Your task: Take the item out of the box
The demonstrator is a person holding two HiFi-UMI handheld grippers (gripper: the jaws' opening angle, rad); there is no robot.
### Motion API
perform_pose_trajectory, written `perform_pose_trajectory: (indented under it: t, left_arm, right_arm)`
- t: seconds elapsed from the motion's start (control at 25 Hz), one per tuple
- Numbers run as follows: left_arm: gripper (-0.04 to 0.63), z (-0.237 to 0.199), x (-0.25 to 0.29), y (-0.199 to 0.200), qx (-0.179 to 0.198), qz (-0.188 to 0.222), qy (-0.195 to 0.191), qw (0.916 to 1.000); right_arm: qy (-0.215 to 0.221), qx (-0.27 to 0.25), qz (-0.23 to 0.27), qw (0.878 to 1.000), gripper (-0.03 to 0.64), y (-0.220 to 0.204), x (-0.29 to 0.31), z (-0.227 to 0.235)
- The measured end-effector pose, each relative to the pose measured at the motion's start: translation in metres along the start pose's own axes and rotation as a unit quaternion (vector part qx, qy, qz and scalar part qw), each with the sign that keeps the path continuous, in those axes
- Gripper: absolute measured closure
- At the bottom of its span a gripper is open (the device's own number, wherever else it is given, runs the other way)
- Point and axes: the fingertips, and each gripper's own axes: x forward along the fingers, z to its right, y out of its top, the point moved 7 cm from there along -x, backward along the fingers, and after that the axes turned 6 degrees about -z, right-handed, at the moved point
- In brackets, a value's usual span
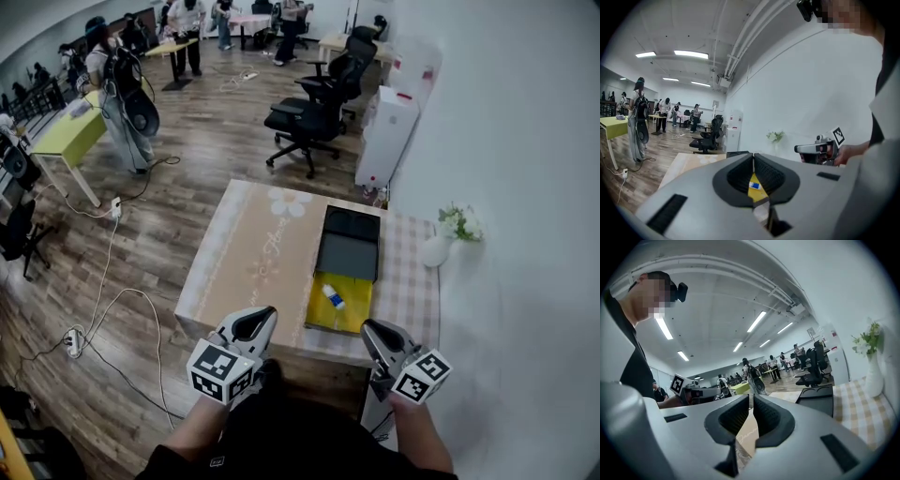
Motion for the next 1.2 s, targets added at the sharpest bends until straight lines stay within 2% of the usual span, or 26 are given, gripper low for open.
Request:
perform_pose_trajectory:
  t: [0.16,0.36,0.52,0.76,0.96,1.12,1.2]
  left_arm:
    - [0.575,-0.043,0.016,0.012,-0.001,-0.004,-0.003,1.0000]
    - [0.575,-0.082,0.029,0.022,0.001,-0.010,-0.018,0.9998]
    - [0.575,-0.099,0.042,0.028,0.014,-0.025,-0.035,0.9990]
    - [0.575,-0.102,0.072,0.038,0.002,-0.023,-0.044,0.9988]
    - [0.575,-0.087,0.093,0.043,0.005,-0.025,-0.049,0.9985]
    - [0.575,-0.079,0.105,0.038,-0.006,-0.039,-0.042,0.9983]
    - [0.575,-0.076,0.109,0.033,-0.009,-0.048,-0.038,0.9981]
  right_arm:
    - [-0.023,-0.007,-0.021,0.999,0.575,0.006,0.041,0.021]
    - [-0.036,0.021,-0.030,0.999,0.575,0.010,0.078,0.036]
    - [-0.041,0.000,-0.031,0.999,0.575,0.025,0.097,0.042]
    - [-0.048,0.006,-0.052,0.997,0.575,0.029,0.100,0.060]
    - [-0.073,-0.024,-0.098,0.992,0.571,0.025,0.099,0.081]
    - [-0.057,-0.035,-0.153,0.986,0.504,0.007,0.107,0.097]
    - [-0.050,-0.041,-0.180,0.982,0.494,-0.006,0.112,0.105]
